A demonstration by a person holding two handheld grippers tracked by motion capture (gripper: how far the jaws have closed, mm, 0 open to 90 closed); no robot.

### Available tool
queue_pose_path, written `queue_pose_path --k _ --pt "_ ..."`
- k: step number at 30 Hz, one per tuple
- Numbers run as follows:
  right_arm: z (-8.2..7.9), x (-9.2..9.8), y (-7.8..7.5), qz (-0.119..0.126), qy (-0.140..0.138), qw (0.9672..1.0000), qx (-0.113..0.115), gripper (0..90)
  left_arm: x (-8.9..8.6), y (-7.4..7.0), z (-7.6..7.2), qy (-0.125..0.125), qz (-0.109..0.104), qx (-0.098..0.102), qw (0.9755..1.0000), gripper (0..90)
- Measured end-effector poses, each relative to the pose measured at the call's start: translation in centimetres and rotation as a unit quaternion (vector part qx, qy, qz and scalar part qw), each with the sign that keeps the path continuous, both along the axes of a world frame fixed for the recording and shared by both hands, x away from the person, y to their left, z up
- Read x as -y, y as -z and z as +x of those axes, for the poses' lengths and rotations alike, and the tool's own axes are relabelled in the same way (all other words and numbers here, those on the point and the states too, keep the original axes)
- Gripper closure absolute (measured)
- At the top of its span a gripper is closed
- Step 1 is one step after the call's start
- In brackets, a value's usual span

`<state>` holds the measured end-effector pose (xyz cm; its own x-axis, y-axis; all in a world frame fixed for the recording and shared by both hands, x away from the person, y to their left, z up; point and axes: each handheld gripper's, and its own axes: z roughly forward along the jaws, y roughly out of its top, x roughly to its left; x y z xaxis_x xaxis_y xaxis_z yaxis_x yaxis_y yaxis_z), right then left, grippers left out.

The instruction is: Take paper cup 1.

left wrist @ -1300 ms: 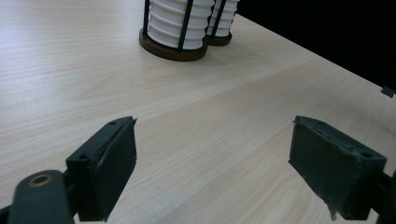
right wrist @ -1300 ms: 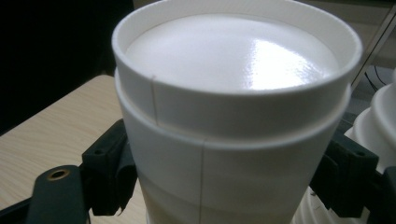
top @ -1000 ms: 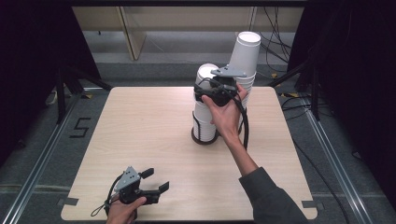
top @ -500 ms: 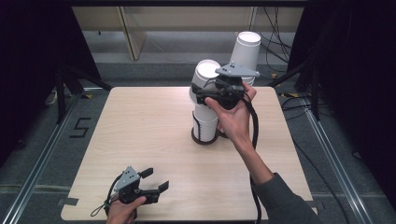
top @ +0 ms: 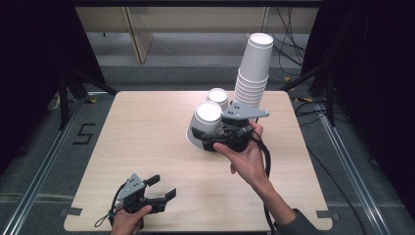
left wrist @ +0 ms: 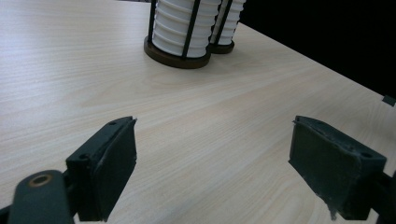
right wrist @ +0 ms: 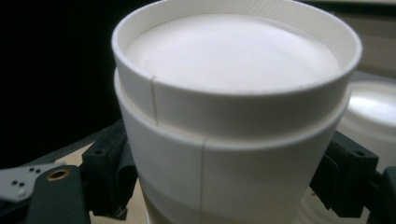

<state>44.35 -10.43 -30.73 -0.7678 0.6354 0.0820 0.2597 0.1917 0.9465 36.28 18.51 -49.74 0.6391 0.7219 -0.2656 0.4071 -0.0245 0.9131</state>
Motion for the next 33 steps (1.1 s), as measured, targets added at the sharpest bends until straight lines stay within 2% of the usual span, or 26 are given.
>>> queue_pose_path --k 4,8,13,14,19,20,27,28,33 --pt "-0.3 0.2 2.4 -0.001 -0.010 0.9995 -0.029 20.3 0.0 -0.1 0.0 0.005 -0.002 0.006 1.0000 14.4" --pt "-0.3 0.5 4.1 -0.003 -0.011 0.9992 -0.038 20.3 0.0 -0.1 0.1 0.008 -0.008 0.010 0.9999 14.4" --pt "-0.2 0.6 5.0 0.001 -0.014 0.9984 -0.056 20.2 -0.1 -0.2 0.0 0.001 -0.005 0.007 1.0000 14.4" --pt "-0.2 0.7 5.2 -0.003 -0.019 0.9987 -0.047 20.2 -0.1 -0.2 0.0 0.002 -0.005 0.007 1.0000 14.4" --pt "-0.6 0.8 6.0 -0.008 -0.022 0.9981 -0.057 20.2 -0.1 -0.2 0.0 0.003 -0.005 0.009 0.9999 14.4" --pt "-0.5 0.9 6.1 -0.011 -0.027 0.9983 -0.051 20.2 -0.1 -0.2 0.0 0.003 -0.005 0.009 0.9999 14.4" --pt "-1.1 1.2 7.2 -0.010 -0.023 0.9970 -0.073 20.1 -0.2 -0.2 0.1 0.005 -0.012 0.013 0.9998 14.4" --pt "-1.0 1.3 7.5 -0.011 -0.029 0.9971 -0.069 20.1 -0.1 -0.2 0.1 0.006 -0.013 0.013 0.9998 14.4" --pt "-1.1 1.2 8.6 -0.018 -0.034 0.9960 -0.080 20.1 -0.1 -0.2 0.1 0.007 -0.013 0.013 0.9998 14.4"
